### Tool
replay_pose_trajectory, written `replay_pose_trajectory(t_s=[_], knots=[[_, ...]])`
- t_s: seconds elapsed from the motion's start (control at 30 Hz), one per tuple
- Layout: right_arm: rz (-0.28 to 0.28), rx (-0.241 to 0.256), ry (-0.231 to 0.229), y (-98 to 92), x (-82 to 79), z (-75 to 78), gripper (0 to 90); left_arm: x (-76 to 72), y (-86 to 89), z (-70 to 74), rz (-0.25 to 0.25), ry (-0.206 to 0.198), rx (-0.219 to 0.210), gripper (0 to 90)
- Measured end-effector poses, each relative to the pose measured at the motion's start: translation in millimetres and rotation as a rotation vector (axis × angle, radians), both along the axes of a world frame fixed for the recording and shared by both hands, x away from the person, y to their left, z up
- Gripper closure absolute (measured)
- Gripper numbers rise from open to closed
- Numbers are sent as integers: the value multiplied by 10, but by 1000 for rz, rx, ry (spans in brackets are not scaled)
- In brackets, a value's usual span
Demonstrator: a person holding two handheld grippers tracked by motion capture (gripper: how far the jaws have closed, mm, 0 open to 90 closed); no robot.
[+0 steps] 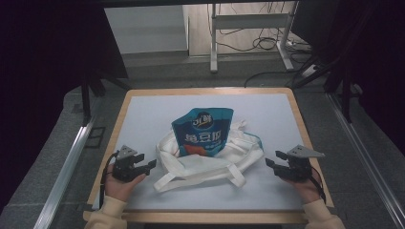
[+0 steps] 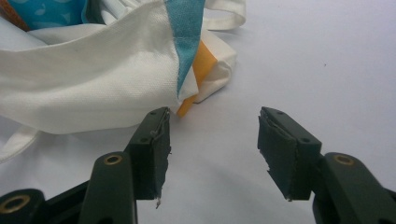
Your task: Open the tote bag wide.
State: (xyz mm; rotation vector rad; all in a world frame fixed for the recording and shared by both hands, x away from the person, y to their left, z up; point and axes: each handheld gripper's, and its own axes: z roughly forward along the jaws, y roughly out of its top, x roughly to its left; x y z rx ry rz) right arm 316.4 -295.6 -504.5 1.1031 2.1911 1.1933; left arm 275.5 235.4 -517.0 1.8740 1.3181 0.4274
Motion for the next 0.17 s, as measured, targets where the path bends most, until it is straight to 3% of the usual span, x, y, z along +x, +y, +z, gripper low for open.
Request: replay_pose_trajectory(t_s=[0.17], knots=[[-5, 0, 1, 2, 6, 1, 416, 7, -1, -7, 2, 0, 7, 387]])
